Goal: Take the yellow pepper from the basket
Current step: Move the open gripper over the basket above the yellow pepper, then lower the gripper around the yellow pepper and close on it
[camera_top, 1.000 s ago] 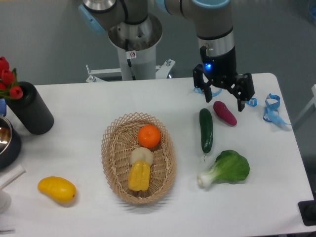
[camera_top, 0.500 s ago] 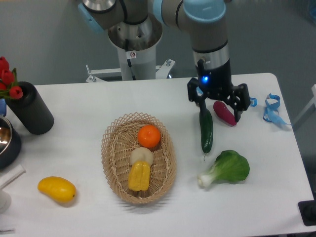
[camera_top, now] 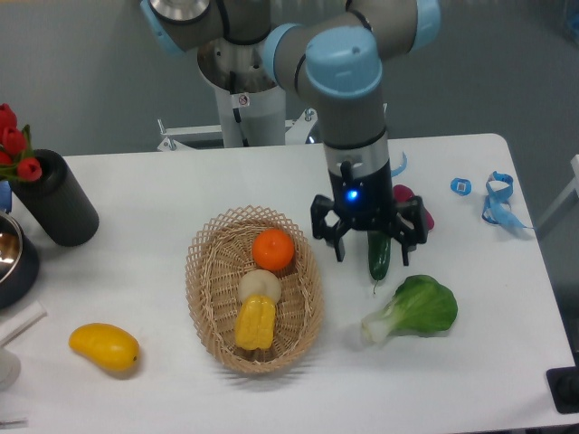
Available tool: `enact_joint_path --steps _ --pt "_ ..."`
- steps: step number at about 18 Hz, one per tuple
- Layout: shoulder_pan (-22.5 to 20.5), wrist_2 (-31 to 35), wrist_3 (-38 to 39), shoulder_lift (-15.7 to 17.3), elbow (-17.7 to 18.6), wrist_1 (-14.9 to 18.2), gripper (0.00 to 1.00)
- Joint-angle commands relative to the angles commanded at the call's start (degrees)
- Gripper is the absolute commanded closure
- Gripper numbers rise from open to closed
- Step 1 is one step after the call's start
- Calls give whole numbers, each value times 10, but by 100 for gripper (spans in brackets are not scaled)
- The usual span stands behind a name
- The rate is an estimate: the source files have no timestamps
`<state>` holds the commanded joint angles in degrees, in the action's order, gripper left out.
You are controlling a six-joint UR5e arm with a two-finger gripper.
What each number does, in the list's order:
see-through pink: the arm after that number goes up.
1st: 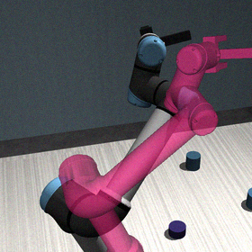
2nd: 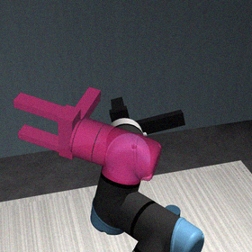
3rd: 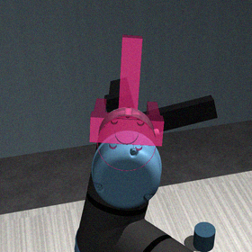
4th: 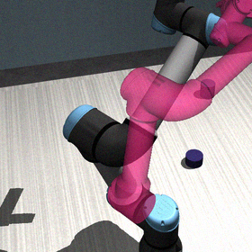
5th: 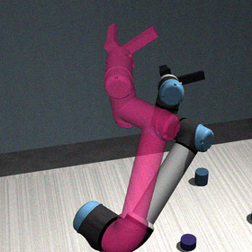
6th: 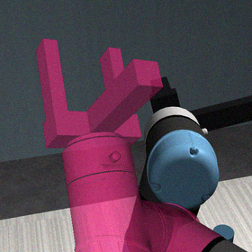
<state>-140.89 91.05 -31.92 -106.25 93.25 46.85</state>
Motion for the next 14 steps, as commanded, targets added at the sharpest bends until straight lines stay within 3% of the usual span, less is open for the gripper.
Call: enact_joint_path --steps 5,6,9,14 --pt "44 -5 41 -34 18 -2 0" --pt "53 -7 52 -43 21 -15 0" --pt "63 -17 97 -60 21 -25 0" --pt "69 -49 99 -77 26 -25 0"
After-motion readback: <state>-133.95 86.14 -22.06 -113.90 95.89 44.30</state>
